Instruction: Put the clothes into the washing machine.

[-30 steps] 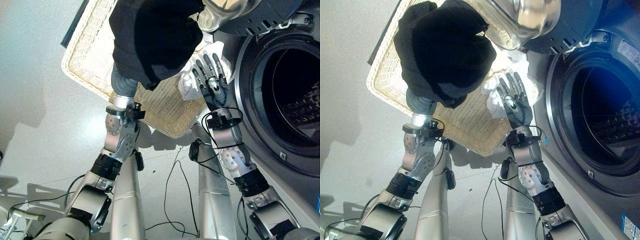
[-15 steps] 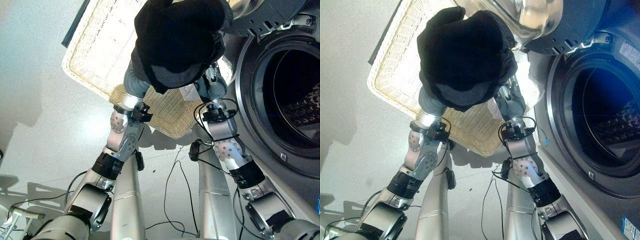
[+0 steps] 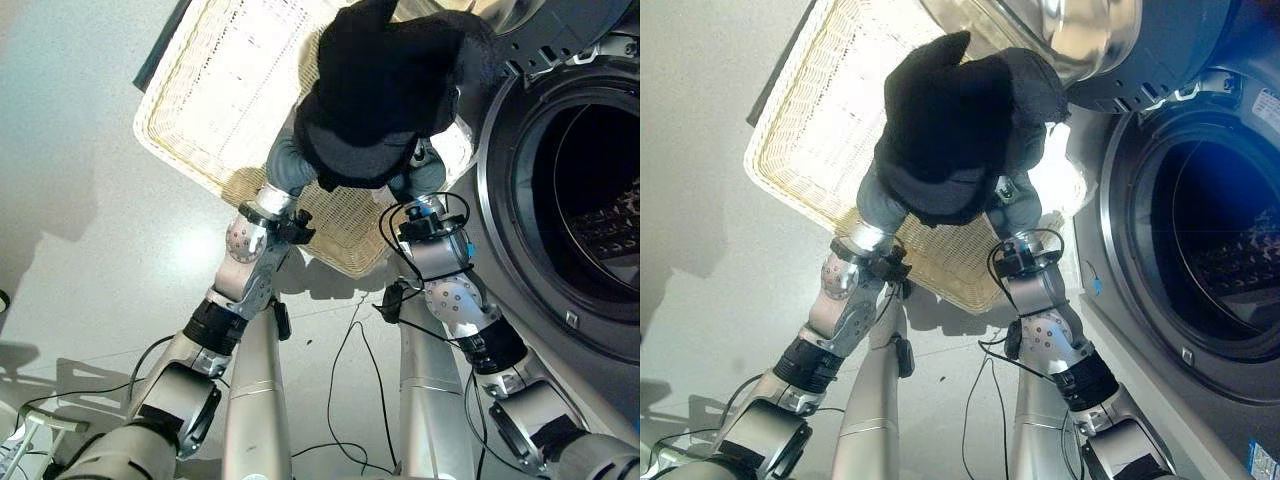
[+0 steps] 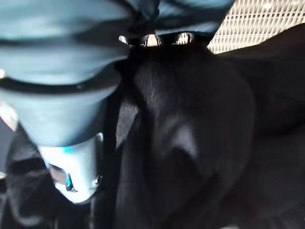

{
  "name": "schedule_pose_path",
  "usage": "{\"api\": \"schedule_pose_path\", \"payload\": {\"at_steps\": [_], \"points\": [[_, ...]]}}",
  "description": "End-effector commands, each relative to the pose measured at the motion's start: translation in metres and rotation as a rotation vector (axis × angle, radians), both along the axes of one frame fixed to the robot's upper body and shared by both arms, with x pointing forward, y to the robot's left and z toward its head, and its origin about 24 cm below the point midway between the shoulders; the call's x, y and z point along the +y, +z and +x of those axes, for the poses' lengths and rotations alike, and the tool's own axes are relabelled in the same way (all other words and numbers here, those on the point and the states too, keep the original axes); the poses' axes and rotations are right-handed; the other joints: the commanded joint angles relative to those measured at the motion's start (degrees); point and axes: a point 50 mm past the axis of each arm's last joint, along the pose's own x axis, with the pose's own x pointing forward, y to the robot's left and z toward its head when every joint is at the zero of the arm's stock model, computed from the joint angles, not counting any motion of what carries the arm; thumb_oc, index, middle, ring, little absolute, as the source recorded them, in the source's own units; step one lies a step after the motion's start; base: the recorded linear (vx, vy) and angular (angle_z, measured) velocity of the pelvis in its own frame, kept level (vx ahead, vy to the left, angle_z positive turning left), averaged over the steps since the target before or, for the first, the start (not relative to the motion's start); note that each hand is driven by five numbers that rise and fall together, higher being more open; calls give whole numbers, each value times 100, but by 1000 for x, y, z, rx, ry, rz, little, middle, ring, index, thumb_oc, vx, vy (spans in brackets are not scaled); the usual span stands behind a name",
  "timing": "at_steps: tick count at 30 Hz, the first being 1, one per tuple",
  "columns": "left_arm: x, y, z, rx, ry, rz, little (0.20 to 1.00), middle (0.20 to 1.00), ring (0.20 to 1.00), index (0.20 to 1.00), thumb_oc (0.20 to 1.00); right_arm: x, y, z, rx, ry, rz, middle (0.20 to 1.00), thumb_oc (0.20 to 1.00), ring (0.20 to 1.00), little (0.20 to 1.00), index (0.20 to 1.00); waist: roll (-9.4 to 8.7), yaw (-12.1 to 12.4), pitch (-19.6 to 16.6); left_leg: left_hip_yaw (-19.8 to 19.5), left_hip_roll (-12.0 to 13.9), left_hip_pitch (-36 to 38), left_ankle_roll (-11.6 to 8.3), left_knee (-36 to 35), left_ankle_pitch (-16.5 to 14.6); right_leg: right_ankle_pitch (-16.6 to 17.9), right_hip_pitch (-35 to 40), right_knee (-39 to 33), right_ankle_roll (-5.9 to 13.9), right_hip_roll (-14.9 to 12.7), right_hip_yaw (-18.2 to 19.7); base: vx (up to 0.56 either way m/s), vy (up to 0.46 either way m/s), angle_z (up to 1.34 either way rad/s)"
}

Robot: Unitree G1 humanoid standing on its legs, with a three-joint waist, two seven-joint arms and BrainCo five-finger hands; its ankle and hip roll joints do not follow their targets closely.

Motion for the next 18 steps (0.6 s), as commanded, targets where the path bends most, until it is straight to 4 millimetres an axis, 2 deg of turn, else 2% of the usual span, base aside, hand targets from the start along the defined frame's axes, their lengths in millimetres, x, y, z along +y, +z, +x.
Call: {"api": "schedule_pose_path", "payload": {"at_steps": [1, 2, 5, 18], "points": [[-12, 21, -17, -213, 134, 102, 200, 200, 200, 200, 200, 10, 25, -28, -190, 148, 18, 1000, 1000, 1000, 1000, 1000, 25, 21, -76, -172, 99, -290, -143, 320, -209, 713, 382, -975, 810, -117, -46, 0, 0, 0], [-8, 19, -12, -241, 251, 145, 200, 200, 200, 200, 200, 8, 26, -29, -202, 160, 13, 1000, 1000, 1000, 1000, 1000, 33, 26, -76, -176, 100, -301, -148, 341, -207, 709, 381, -968, 811, -122, -57, 0, 0, 0], [1, 18, -7, -264, 356, 184, 200, 200, 200, 200, 200, 4, 28, -30, -219, 174, 4, 1000, 1000, 1000, 1000, 1000, 51, 39, -76, -170, 120, -319, -155, 364, -205, 702, 370, -952, 819, -140, -69, 0, 0, 0], [13, 12, 3, -355, 622, 290, 200, 200, 200, 200, 200, -3, 28, -31, -241, 172, 27, 1000, 1000, 1000, 1000, 1000, 89, 64, -76, -180, 168, -362, -194, 460, -247, 654, 321, -855, 857, -179, -80, 0, 0, 0]]}}
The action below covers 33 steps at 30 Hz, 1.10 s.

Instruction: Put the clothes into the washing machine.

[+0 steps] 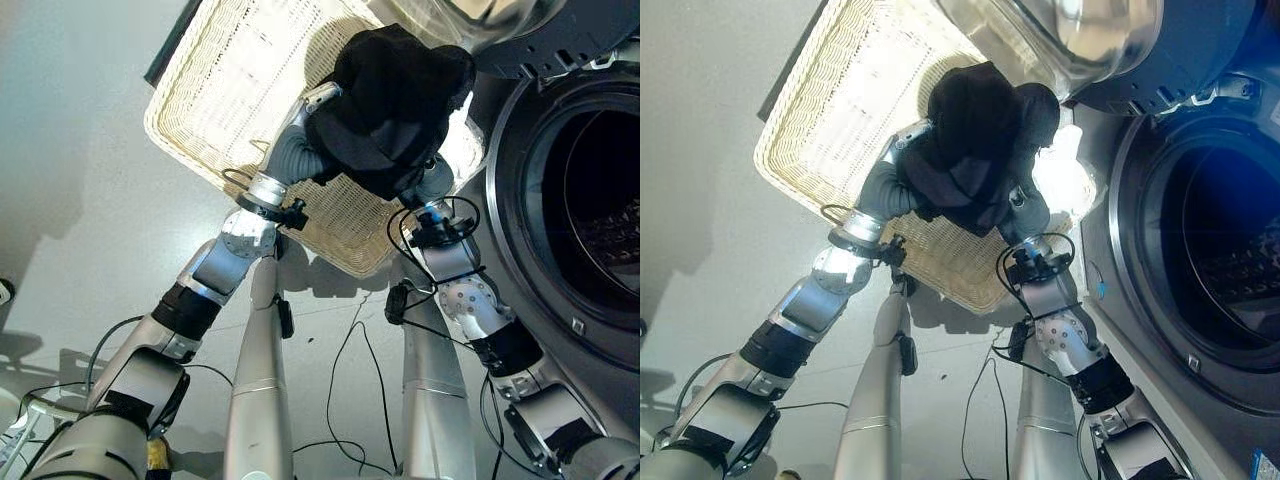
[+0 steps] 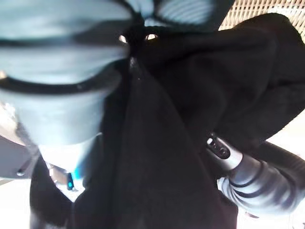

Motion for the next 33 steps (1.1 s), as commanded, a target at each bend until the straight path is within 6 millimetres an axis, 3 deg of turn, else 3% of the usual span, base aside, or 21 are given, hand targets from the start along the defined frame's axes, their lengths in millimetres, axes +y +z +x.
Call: {"api": "schedule_pose_path", "payload": {"at_steps": [1, 10, 17, 18, 19, 21, 22, 33], "points": [[-1, 8, -7, -105, 53, 81, 200, 200, 200, 200, 200, 7, 33, -32, -225, 125, 72, 1000, 1000, 1000, 1000, 1000, 86, -98, -80, -183, 142, -340, -197, 480, -247, 668, 346, -839, 843, -171, -69, 0, 0, 0], [-14, 5, -7, -99, 21, 264, 200, 200, 200, 200, 200, 9, 33, -34, -240, 148, 62, 1000, 1000, 1000, 1000, 1000, 97, -130, -80, -152, 173, -366, -195, 506, -251, 662, 298, -784, 860, -190, -52, 0, 0, 0], [-34, 2, -13, -43, -125, 424, 200, 200, 200, 200, 200, 9, 37, -34, -261, 148, 82, 1000, 1000, 1000, 1000, 1000, 93, -178, -80, -108, 186, -392, -192, 483, -223, 708, 250, -796, 879, -190, -28, 0, 0, 0], [-38, 1, -15, -35, -155, 447, 200, 200, 200, 200, 200, 8, 37, -34, -264, 146, 91, 922, 922, 922, 922, 922, 91, -189, -80, -99, 190, -397, -192, 483, -226, 708, 245, -802, 886, -192, -22, 0, 0, 0], [-41, 1, -16, -36, -172, 471, 200, 200, 200, 200, 200, 8, 37, -34, -268, 149, 98, 721, 721, 721, 721, 721, 89, -199, -80, -90, 194, -397, -189, 480, -228, 712, 237, -804, 887, -187, -16, 0, 0, 0], [-44, 0, -18, -32, -196, 499, 200, 200, 200, 200, 200, 8, 38, -34, -275, 149, 111, 244, 244, 244, 244, 244, 90, -211, -80, -77, 193, -386, -187, 469, -225, 723, 234, -809, 892, -182, -11, 0, 0, 0], [-46, -1, -18, -29, -209, 512, 200, 200, 200, 200, 200, 8, 38, -35, -280, 151, 118, 200, 200, 200, 200, 200, 86, -219, -80, -67, 195, -387, -187, 462, -223, 722, 231, -813, 893, -176, -9, 0, 0, 0], [-54, -2, -24, -31, -274, 598, 200, 200, 200, 200, 200, 8, 39, -34, -289, 165, 161, 200, 200, 200, 200, 200, 83, -233, -80, -48, 198, -302, -182, 396, -237, 727, 312, -889, 895, -165, -3, 0, 0, 0]]}}
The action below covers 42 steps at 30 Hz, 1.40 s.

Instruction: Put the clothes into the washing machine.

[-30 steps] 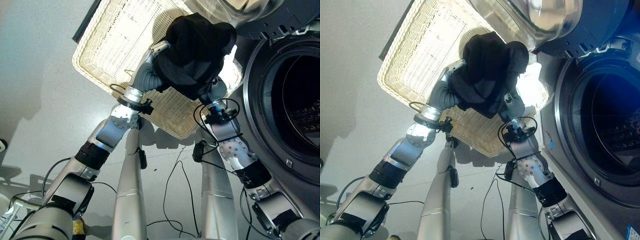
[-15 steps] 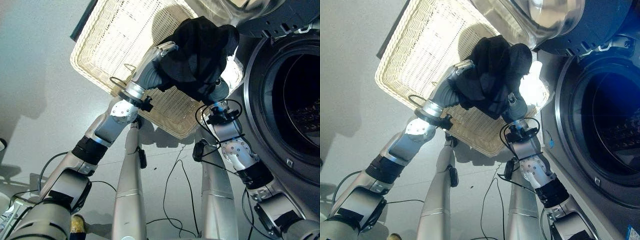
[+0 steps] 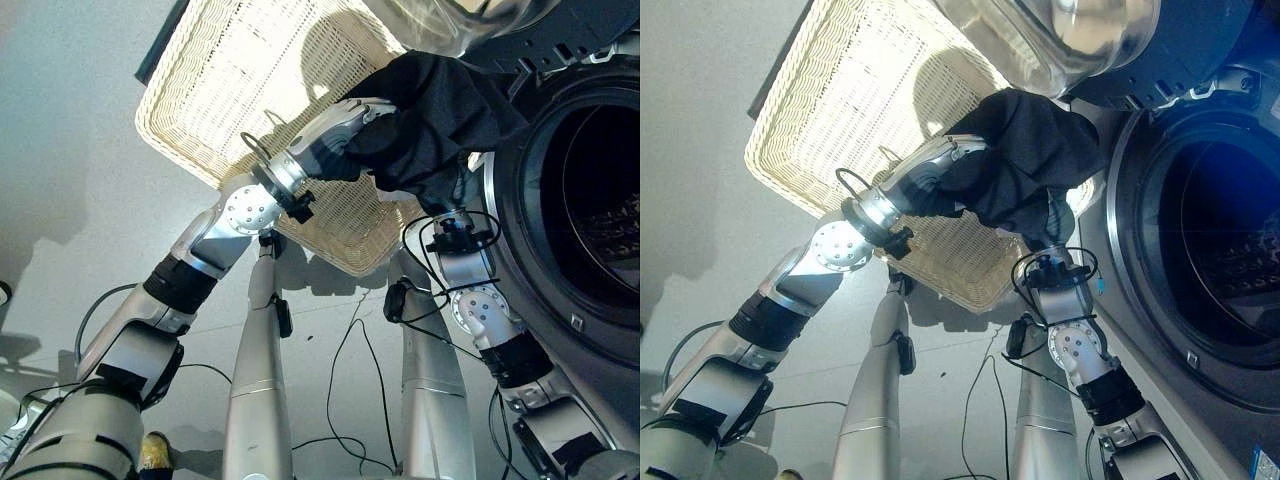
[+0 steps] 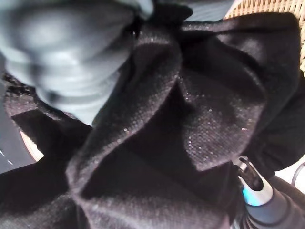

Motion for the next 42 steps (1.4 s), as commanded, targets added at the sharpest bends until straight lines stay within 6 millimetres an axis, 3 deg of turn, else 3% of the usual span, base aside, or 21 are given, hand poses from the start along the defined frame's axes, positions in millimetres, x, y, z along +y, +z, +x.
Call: {"api": "schedule_pose_path", "payload": {"at_steps": [1, 14, 15, 16, 17, 18, 23, 25, 32, 36, 42], "points": [[-28, -23, -20, 32, -160, 145, 200, 200, 200, 200, 200, 33, 53, -35, -362, 198, 27, 200, 200, 200, 200, 200, 83, -73, -80, -59, 185, -253, -181, 367, -213, 722, 356, -895, 927, -175, 0, 0, 0, 0], [-25, -22, -22, -13, -153, 103, 200, 200, 200, 200, 200, 32, 52, -35, -367, 201, 39, 200, 200, 200, 200, 200, 87, -57, -80, -77, 184, -199, -182, 297, -220, 710, 398, -927, 926, -161, -3, 0, 0, 0], [-24, -20, -21, -25, -142, 84, 332, 332, 332, 332, 332, 31, 53, -35, -370, 201, 40, 200, 200, 200, 200, 200, 83, -55, -80, -76, 182, -234, -180, 293, -195, 732, 369, -936, 922, -162, -4, 0, 0, 0], [-23, -20, -21, -31, -136, 68, 526, 526, 526, 526, 526, 31, 53, -35, -370, 202, 42, 200, 200, 200, 200, 200, 82, -55, -80, -77, 182, -230, -180, 293, -196, 731, 374, -936, 921, -162, -5, 0, 0, 0], [-22, -20, -21, -35, -130, 43, 944, 944, 944, 944, 944, 31, 51, -35, -365, 202, 44, 200, 200, 200, 200, 200, 83, -51, -80, -78, 187, -191, -183, 295, -217, 708, 412, -931, 924, -163, -8, 0, 0, 0], [-19, -17, -20, -46, -108, 0, 1000, 1000, 1000, 1000, 1000, 31, 53, -36, -370, 200, 46, 200, 200, 200, 200, 200, 85, -43, -80, -84, 185, -221, -181, 278, -192, 732, 389, -950, 922, -165, -9, 0, 0, 0], [-9, -16, -16, -87, -53, -166, 1000, 1000, 1000, 1000, 1000, 31, 51, -36, -368, 196, 58, 200, 200, 200, 200, 200, 80, -16, -80, -99, 183, -178, -182, 256, -206, 713, 438, -962, 922, -159, -23, 0, 0, 0], [4, -9, -18, -127, -47, -407, 1000, 1000, 1000, 1000, 1000, 32, 54, -37, -377, 190, 72, 200, 200, 200, 200, 200, 76, 24, -80, -129, 175, -225, -180, 240, -181, 728, 401, -971, 915, -164, -37, -15, -36, 0], [17, -14, -24, 70, -222, -768, 1000, 1000, 1000, 1000, 1000, 37, 56, -39, -371, 174, 104, 200, 200, 200, 200, 200, 58, 106, -80, -202, 133, -163, -170, 204, -205, 705, 479, -968, 904, -165, -89, -6, -20, 0], [13, -16, -24, 196, -310, -820, 1000, 1000, 1000, 1000, 1000, 38, 58, -42, -380, 165, 116, 200, 200, 200, 200, 200, 45, 103, -80, -192, 115, -163, -152, 176, -195, 713, 485, -982, 900, -159, -102, -7, -6, 4], [12, -13, -28, 179, -339, -829, 1000, 1000, 1000, 1000, 1000, 36, 60, -43, -383, 167, 131, 200, 200, 200, 200, 200, 15, 83, -80, -184, 104, -162, -141, 167, -190, 717, 498, -1010, 886, -136, -88, -2, 0, 1]]}}
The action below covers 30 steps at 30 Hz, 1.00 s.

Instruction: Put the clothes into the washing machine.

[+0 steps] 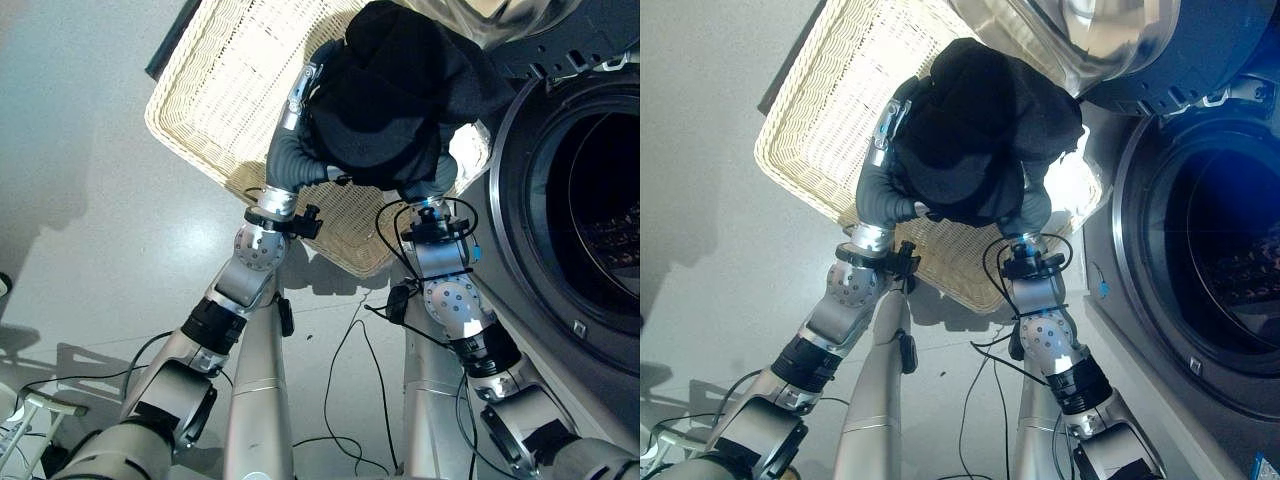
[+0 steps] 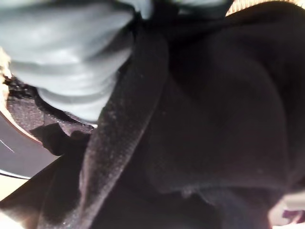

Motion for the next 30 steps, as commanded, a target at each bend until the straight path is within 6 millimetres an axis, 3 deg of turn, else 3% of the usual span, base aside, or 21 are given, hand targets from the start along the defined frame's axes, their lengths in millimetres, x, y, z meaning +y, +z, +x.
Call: {"api": "schedule_pose_path", "payload": {"at_steps": [1, 17, 30], "points": [[4, 18, -19, -104, -69, -50, 1000, 1000, 1000, 1000, 1000, 2, 36, -37, -263, 66, 60, 200, 200, 200, 200, 200, 14, -66, -80, -162, 99, -174, -143, 194, -170, 770, 438, -1011, 863, -115, 13, 0, 0, 0], [9, 22, -23, -137, -123, -131, 1000, 1000, 1000, 1000, 1000, 1, 32, -35, -257, 68, 76, 200, 200, 200, 200, 200, 23, -84, -80, -156, 95, -168, -146, 249, -195, 742, 440, -981, 846, -123, 40, 0, 0, 0], [19, 27, -21, -181, -9, -157, 1000, 1000, 1000, 1000, 1000, -20, 41, -36, -329, -50, 94, 200, 200, 200, 200, 200, -2, -99, -80, -173, 116, -171, -165, 306, -225, 725, 433, -913, 868, -144, 49, 0, 0, 0]]}}
